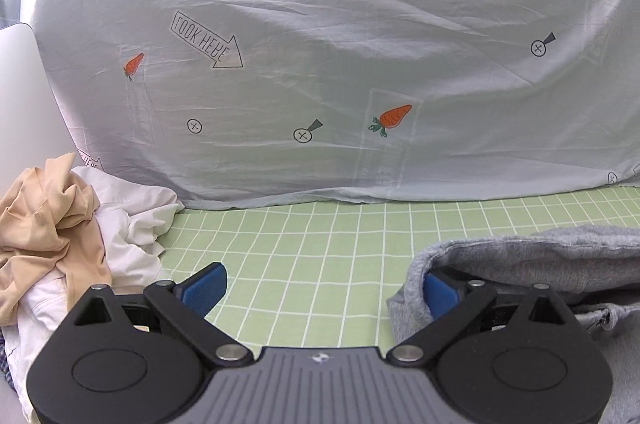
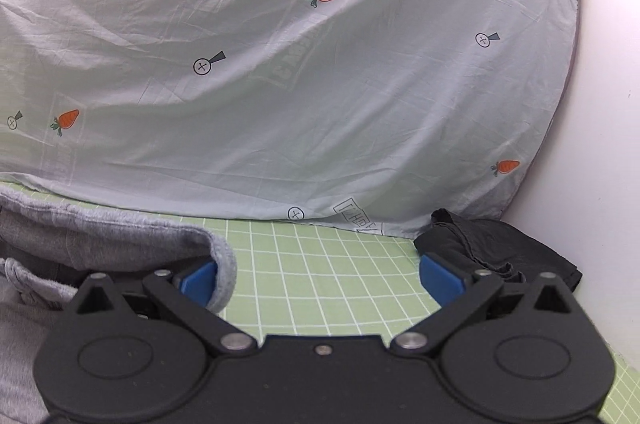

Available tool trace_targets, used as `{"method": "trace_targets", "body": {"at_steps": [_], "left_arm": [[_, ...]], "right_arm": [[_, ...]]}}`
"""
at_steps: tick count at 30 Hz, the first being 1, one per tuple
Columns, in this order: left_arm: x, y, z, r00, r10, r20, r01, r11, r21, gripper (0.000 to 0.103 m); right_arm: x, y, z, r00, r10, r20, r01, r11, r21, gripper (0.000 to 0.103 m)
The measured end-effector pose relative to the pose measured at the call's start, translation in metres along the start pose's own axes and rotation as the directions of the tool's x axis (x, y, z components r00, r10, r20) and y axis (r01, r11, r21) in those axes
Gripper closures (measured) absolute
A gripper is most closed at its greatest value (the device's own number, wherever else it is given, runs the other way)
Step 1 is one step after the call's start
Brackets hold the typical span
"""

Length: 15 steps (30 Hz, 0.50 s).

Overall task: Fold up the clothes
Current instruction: 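Lay the hood down over the hoodie body with both grippers and release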

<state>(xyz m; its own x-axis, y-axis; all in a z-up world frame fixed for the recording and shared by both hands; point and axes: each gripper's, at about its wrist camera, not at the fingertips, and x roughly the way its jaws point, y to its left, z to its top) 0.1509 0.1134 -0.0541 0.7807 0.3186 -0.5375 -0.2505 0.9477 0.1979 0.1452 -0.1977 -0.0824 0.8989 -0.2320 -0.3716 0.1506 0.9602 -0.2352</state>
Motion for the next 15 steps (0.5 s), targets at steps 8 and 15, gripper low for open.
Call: {"method": "trace_targets", "body": {"at_steps": [8,15], "left_arm": [[0.003,-0.001,-0.042,0.976,-0.07,-0.204,0.076,0.997,0.02,0.004],[0.003,0.019,-0.047,0.95,-0.196,-0.245,0.177,0.979,-0.096,0.004]], "right_arm": [[-0.011,0.008,-0.04,0.99,0.026,-0.142,-0.029,0.999,-0.018,0.0],[-0.015,0.013,-0.039,0.982,0.104,-0.159,-0.101,0.995,0.024,0.0]]}}
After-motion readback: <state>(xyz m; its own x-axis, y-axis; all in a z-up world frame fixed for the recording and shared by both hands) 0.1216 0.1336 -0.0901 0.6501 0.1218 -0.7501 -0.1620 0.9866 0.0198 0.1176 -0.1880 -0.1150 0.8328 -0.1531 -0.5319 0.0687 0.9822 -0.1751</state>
